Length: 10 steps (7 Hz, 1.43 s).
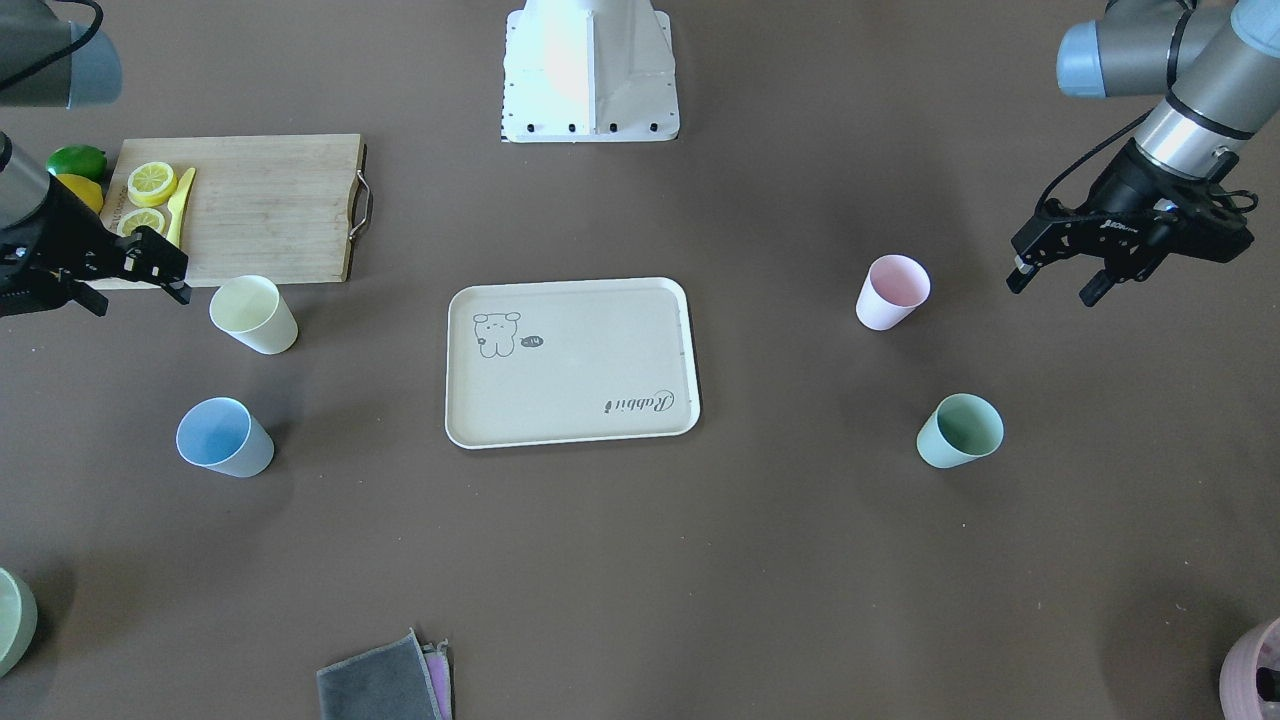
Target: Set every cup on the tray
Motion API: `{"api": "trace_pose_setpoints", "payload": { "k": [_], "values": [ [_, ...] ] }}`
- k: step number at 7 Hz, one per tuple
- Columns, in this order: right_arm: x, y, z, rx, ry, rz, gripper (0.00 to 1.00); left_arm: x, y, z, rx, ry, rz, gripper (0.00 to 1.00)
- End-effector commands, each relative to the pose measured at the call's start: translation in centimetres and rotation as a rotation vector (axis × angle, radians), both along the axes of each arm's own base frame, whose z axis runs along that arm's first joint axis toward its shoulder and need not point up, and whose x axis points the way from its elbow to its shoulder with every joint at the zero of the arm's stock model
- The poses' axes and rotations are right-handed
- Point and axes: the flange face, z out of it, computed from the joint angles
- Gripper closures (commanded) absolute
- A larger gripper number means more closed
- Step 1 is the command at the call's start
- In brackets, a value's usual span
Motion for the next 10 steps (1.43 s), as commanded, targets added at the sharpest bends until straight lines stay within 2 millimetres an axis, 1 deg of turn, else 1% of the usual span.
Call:
{"api": "trace_pose_setpoints", "payload": {
  "k": [1, 2, 3, 4, 6, 8, 9, 10],
  "values": [
    [-3.3, -0.1, 0.1, 0.008, 0.018, -0.031, 0.04, 0.5, 0.3, -0.2, 0.001, 0.003, 0.011, 0.02],
    [-3.5, -0.1, 0.3, 0.01, 0.027, -0.031, 0.03, 1.9, 0.9, -0.3, -0.011, 0.01, 0.034, 0.02],
    [-3.6, -0.1, 0.4, 0.01, 0.029, -0.031, 0.03, 3.7, 1.5, -0.9, -0.051, 0.029, 0.034, 0.02],
    [-3.8, 0.0, 0.7, 0.004, 0.032, -0.036, 0.03, 5.4, 3.0, -2.0, -0.03, 0.03, 0.053, 0.02],
    [-3.9, 0.1, 0.9, 0.004, 0.036, -0.038, 0.03, 8.6, 4.5, -2.1, -0.05, 0.027, 0.069, 0.03],
    [-4.0, 0.2, 1.0, 0.001, 0.037, -0.04, 0.03, 9.8, 4.9, -1.2, -0.053, 0.003, 0.074, 0.04],
    [-4.4, 0.4, 1.1, 0.0, 0.039, -0.048, 0.03, 10.3, 5.2, -1.0, -0.057, 0.001, 0.084, 0.04],
    [-5.1, 0.5, 2.0, -0.011, 0.05, -0.059, 0.3, 10.6, 5.3, -1.0, -0.057, 0.0, 0.09, 0.04]
  ]
}}
